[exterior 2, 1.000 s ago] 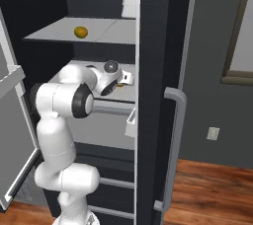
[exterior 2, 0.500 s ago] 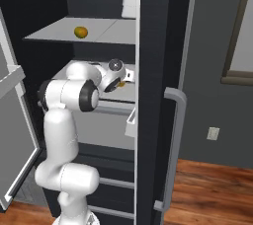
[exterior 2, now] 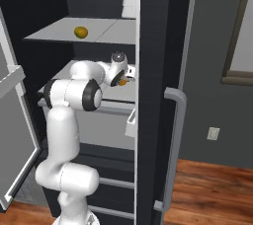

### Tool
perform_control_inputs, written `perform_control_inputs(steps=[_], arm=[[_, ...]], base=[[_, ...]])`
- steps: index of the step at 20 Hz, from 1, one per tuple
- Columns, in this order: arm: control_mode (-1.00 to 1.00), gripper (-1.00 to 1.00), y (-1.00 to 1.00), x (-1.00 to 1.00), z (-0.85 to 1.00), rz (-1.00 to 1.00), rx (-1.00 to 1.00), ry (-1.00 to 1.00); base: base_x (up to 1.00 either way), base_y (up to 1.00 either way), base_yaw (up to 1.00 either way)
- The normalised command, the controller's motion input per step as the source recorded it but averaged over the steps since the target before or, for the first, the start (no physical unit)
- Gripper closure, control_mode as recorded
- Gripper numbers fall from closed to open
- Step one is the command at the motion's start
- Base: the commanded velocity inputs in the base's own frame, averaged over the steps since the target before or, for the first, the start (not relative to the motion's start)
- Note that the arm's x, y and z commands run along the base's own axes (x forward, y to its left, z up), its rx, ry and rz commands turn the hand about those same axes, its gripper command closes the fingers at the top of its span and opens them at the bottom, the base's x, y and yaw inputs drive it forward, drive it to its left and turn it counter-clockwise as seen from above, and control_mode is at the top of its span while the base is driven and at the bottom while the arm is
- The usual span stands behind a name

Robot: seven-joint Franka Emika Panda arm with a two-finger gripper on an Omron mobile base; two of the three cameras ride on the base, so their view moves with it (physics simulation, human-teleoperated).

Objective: Pick up both oranges from the fridge and place them inside the tupperware on the counter.

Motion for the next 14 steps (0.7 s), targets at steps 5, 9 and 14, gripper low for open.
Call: perform_control_inputs(steps=[5, 9, 14], arm=[[-1.0, 1.0, 0.0, 0.0, -0.38, 0.0, 0.0, 0.0], [-1.0, 1.0, 0.0, -0.28, -0.31, 0.0, 0.0, 0.0], [-1.0, 1.0, 0.0, -1.0, -0.33, 0.0, 0.0, 0.0]], base=[[0.0, 0.0, 0.0], [0.0, 0.0, 0.0], [0.0, 0.0, 0.0]])
